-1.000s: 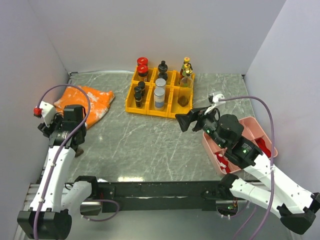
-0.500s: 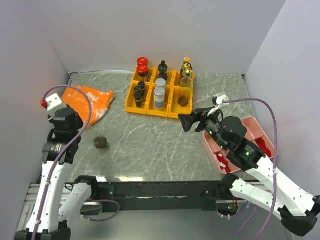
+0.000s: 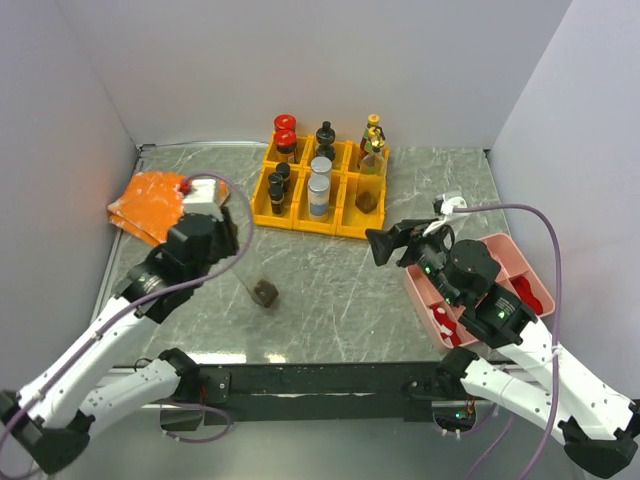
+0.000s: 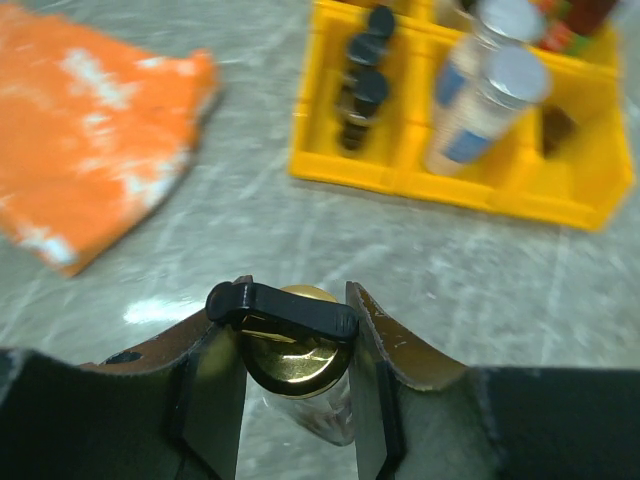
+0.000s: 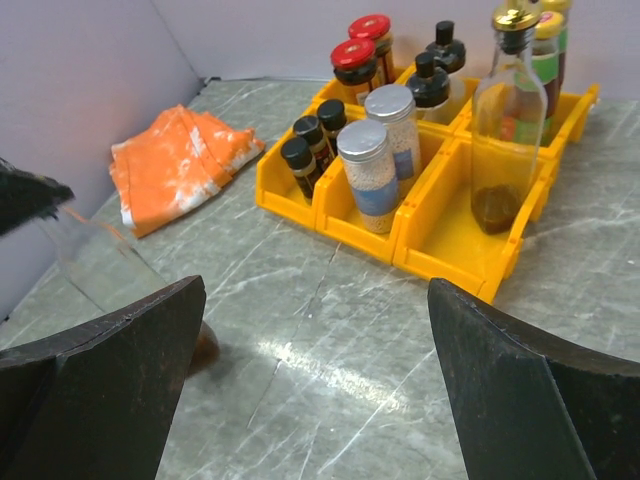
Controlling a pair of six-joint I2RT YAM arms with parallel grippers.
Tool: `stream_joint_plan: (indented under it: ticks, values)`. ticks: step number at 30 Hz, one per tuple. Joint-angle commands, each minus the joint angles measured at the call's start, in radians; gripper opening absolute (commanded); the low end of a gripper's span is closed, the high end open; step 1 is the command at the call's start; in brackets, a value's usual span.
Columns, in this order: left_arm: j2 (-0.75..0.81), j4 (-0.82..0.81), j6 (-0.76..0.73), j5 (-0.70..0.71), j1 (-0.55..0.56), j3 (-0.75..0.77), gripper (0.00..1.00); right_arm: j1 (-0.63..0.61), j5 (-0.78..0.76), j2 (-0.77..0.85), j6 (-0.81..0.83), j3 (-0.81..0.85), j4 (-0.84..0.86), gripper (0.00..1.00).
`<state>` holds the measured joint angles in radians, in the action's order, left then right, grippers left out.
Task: Organize the condiment bottles
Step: Place the bottle in the storage box.
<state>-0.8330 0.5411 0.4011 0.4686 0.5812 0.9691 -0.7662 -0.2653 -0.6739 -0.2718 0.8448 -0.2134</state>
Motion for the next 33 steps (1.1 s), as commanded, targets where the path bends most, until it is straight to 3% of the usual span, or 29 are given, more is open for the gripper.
stream_joint_plan:
  ticks: [1, 5, 9, 22, 33]
  values:
    - [-0.052, -0.222, -0.053, 0.093, 0.192, 0.088, 0.01, -0.002, -0.06, 0.043, 0.006, -0.013, 0.006, 1.0]
    - [-0.116, -0.379, -0.183, 0.153, 0.398, 0.102, 0.01, -0.001, -0.089, 0.086, 0.002, -0.024, 0.016, 1.0]
    - [-0.216, -0.512, -0.277, 0.108, 0.463, 0.137, 0.01, -0.001, -0.112, 0.105, -0.006, -0.039, 0.02, 1.0]
    - [-0.532, -0.816, -0.58, 0.033, 0.465, 0.383, 0.01, -0.002, -0.18, 0.189, -0.041, -0.079, 0.025, 1.0]
    - [-0.778, -0.891, -0.59, -0.077, 0.373, 0.575, 0.01, -0.002, -0.193, 0.289, -0.05, -0.127, 0.046, 1.0]
